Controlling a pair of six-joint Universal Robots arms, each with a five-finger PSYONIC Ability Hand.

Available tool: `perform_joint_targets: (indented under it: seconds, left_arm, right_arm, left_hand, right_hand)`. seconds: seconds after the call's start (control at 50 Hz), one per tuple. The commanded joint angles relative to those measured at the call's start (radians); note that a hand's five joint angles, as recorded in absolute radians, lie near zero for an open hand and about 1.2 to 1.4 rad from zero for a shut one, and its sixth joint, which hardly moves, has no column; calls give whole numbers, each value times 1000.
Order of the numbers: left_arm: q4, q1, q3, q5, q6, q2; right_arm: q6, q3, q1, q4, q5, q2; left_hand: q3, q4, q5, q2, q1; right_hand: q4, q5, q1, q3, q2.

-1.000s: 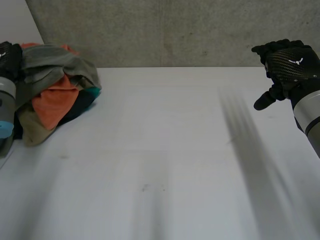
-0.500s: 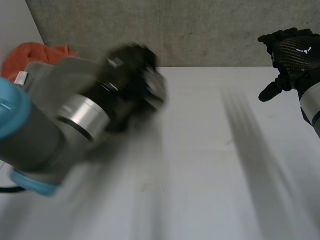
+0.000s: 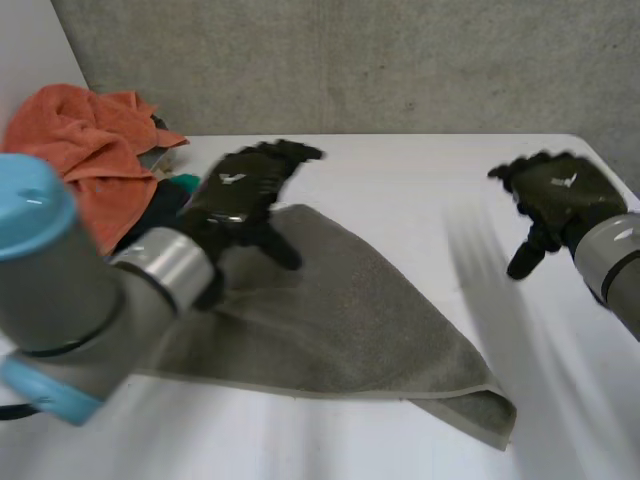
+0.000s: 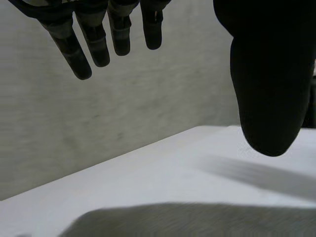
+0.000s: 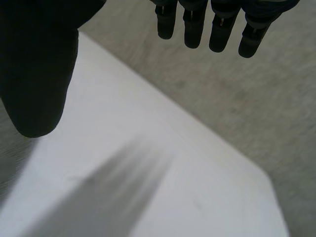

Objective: Fold the laundry.

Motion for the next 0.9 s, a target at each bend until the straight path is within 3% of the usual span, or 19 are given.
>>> perform_joint_targets:
  seconds: [0.02,0.1,0.2,0.36,0.44,0.58,0.6,0.62,0.66,0.82,0.9]
  left_arm:
    - [-14,175,-185,1,167,128]
    - [-15,280,-283,9,288,141]
    - [-12,396,-386,27,406,141]
    - [-14,487,-426,130,412,138]
    - [-11,502,-437,174,411,139]
    - [-9,499,-440,178,409,141]
    - [-9,499,-441,178,409,139]
    - [-9,499,-441,178,409,141]
    - [-11,499,-441,179,409,141]
    - [-31,504,-460,182,411,165]
    - [-24,508,-501,194,423,179]
  right_arm:
    - [-4,69,94,149,8,41]
    - [-5,141,133,97,5,69]
    - [-7,242,137,-66,8,100]
    - [-10,315,125,-219,7,166]
    - [-25,318,125,-253,5,189]
    - [-73,319,125,-265,16,216]
    - [-74,319,125,-268,19,218]
    - [-74,318,124,-278,24,220]
    - [-74,316,121,-293,31,224]
    - [-77,289,119,-316,45,200]
    - [-93,223,119,-301,50,97]
  left_hand:
    - [0,11,13,4,25]
    - [79,90,92,83,104]
    - [129,140,142,133,154]
    - [132,143,145,136,157]
    - [126,137,139,130,152]
    - [117,129,130,121,143]
    - [117,129,130,121,143]
    - [117,129,130,121,143]
    - [117,129,130,121,143]
    - [126,137,139,130,152]
    - [117,129,131,121,143]
  right_hand:
    - [-34,-43,-51,-36,-38]
    - [-33,-42,-50,-35,-37]
    - [155,146,138,153,151]
    - [290,281,274,288,287]
    - [308,299,291,306,304]
    - [433,425,417,431,430]
    - [544,536,528,542,541]
    - [935,926,918,933,932]
    - [1187,1178,1170,1185,1183]
    - [1187,1179,1171,1185,1184]
    - [1187,1179,1171,1185,1184]
